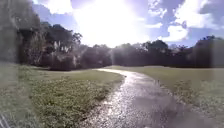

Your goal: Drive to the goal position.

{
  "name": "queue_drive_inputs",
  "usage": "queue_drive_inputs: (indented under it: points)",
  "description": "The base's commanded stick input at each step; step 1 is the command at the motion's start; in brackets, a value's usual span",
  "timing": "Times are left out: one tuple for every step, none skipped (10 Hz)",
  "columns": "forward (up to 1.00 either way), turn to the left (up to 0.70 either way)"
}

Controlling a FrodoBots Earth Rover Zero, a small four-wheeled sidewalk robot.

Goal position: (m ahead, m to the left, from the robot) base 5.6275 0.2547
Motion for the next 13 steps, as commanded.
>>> queue_drive_inputs:
  points:
    - [0.0,0.0]
    - [0.0,0.0]
    - [0.0,-0.29]
    - [0.0,-0.7]
    - [0.0,-0.7]
    - [0.0,-0.55]
    - [0.0,-0.35]
    - [0.0,-0.24]
    - [0.0,-0.14]
    - [0.0,-0.03]
    - [0.0,0.0]
    - [0.0,0.0]
    - [0.0,0.0]
